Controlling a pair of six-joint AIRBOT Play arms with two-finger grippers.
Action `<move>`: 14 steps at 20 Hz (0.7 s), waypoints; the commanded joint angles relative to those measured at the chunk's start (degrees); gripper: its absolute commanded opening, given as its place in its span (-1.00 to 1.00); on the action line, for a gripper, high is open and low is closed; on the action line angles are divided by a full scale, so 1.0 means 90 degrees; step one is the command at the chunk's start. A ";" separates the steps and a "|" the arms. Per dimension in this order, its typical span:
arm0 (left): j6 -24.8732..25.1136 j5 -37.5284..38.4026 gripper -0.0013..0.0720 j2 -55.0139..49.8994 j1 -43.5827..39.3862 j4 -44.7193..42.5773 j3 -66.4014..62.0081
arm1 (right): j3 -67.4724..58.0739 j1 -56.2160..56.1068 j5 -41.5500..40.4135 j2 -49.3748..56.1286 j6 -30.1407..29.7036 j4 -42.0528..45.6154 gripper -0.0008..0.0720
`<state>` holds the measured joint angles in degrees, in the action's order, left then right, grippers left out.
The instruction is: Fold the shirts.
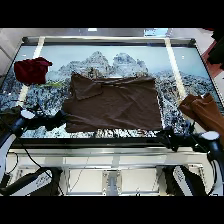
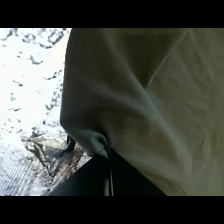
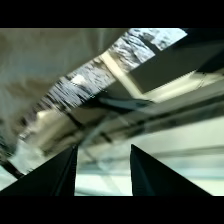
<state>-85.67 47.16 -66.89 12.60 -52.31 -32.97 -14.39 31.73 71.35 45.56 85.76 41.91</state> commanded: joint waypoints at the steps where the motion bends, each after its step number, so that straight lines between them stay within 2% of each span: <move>1: 0.0029 0.0053 -0.93 -0.0005 0.0005 0.0002 -0.0007 | 0.0767 -0.0005 -0.1775 0.0002 -0.0180 -0.1324 0.08; 4: 0.0029 0.0053 -0.93 -0.0005 0.0005 0.0002 -0.0007 | 0.0767 -0.0005 -0.2701 0.0005 -0.0197 -0.1518 0.08; 9: 0.0027 0.0053 -0.93 -0.0005 0.0005 0.0005 -0.0007 | 0.0767 -0.0005 -0.3050 0.0175 -0.0211 -0.1491 0.08; 12: 0.0029 0.0053 -0.93 -0.0005 0.0005 0.0002 -0.0007 | 0.0767 -0.0005 -0.3075 0.0566 -0.0614 -0.1625 0.08; 14: 0.0029 0.0053 -0.93 -0.0005 0.0005 0.0002 -0.0007 | 0.0765 -0.0005 -0.3082 0.0826 -0.1166 -0.2023 0.04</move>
<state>-85.45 47.64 -66.89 12.60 -52.27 -32.97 -7.60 31.73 45.25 50.17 80.60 26.59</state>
